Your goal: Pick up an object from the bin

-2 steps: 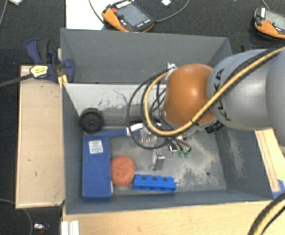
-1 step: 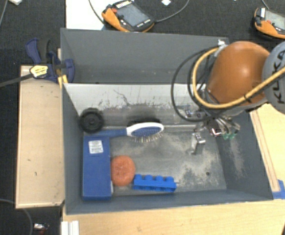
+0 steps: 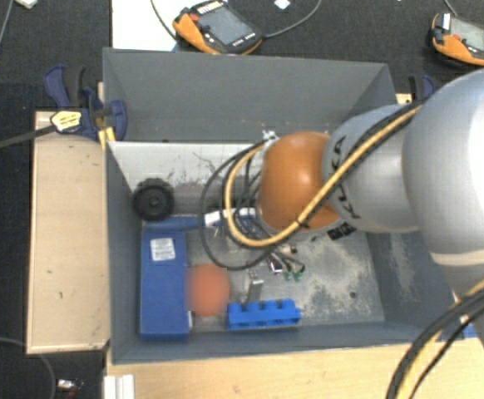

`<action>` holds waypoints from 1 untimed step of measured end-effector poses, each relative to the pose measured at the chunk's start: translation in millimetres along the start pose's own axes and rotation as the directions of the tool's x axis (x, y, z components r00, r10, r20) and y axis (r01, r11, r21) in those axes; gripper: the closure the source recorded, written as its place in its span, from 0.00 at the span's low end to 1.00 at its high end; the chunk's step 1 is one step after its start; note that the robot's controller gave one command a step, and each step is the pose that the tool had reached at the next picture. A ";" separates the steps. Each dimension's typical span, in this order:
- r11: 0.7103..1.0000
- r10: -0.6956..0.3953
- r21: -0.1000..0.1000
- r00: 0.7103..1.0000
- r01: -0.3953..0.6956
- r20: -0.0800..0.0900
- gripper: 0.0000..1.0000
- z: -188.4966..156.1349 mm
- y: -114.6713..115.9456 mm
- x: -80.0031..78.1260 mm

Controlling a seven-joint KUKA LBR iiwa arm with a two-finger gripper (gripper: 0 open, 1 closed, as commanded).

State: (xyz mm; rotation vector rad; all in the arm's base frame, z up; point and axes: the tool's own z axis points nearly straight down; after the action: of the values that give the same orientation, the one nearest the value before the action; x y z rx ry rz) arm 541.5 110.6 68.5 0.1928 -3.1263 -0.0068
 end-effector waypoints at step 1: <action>0.997 -0.078 0.010 0.996 0.078 0.042 0.00 -40.3 -60.3 14.3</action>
Offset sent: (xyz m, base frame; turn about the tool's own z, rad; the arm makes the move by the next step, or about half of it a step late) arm 0.0026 -0.0216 0.0015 -0.3212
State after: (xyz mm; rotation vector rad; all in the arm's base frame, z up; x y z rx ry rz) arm 535.0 48.9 108.7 0.3194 -3.1594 0.0023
